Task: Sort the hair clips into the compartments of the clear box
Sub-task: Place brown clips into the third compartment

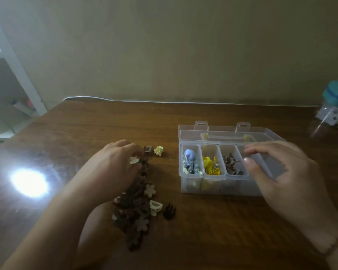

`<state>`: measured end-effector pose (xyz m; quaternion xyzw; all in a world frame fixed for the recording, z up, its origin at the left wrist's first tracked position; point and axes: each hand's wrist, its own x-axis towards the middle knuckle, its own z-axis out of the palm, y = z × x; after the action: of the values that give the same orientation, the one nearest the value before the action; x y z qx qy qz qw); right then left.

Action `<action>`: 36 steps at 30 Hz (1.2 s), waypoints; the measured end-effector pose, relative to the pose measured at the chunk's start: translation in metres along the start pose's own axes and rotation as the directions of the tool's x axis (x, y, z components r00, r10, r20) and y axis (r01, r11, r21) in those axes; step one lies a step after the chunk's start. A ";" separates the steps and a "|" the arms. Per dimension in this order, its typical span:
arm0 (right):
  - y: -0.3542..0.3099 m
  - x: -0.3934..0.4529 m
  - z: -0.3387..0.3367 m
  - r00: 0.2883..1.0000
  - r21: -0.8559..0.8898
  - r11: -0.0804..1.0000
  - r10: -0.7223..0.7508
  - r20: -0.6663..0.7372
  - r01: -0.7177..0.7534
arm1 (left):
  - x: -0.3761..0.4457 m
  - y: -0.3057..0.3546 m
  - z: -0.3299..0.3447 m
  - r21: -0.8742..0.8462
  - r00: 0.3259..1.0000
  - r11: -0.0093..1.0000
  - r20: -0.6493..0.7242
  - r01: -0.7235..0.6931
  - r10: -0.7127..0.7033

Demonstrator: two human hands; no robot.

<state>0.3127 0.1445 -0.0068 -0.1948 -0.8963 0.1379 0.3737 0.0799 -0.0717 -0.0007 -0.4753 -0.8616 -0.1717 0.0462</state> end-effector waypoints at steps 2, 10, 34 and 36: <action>0.004 0.000 -0.002 0.998 -0.007 1.000 -0.026 0.064 0.027 | 0.001 -0.008 0.002 -0.009 0.998 0.999 0.038 0.042 -0.042; 0.014 0.008 0.014 0.967 -0.252 0.958 -0.075 0.243 0.138 | 0.010 -0.029 0.011 -0.196 0.996 0.981 0.092 0.009 0.010; -0.069 -0.024 0.051 0.771 0.249 0.872 -0.488 0.410 0.421 | 0.003 0.020 0.014 -0.341 0.944 0.901 -0.279 -0.269 0.176; -0.067 -0.014 0.032 0.832 0.305 0.873 -0.468 0.299 0.381 | -0.001 0.029 0.015 -0.323 0.923 0.878 -0.269 -0.354 0.274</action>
<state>0.2823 0.0761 -0.0106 0.0846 -0.9478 0.1884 0.2429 0.1062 -0.0530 -0.0077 -0.5882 -0.7151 -0.3696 0.0775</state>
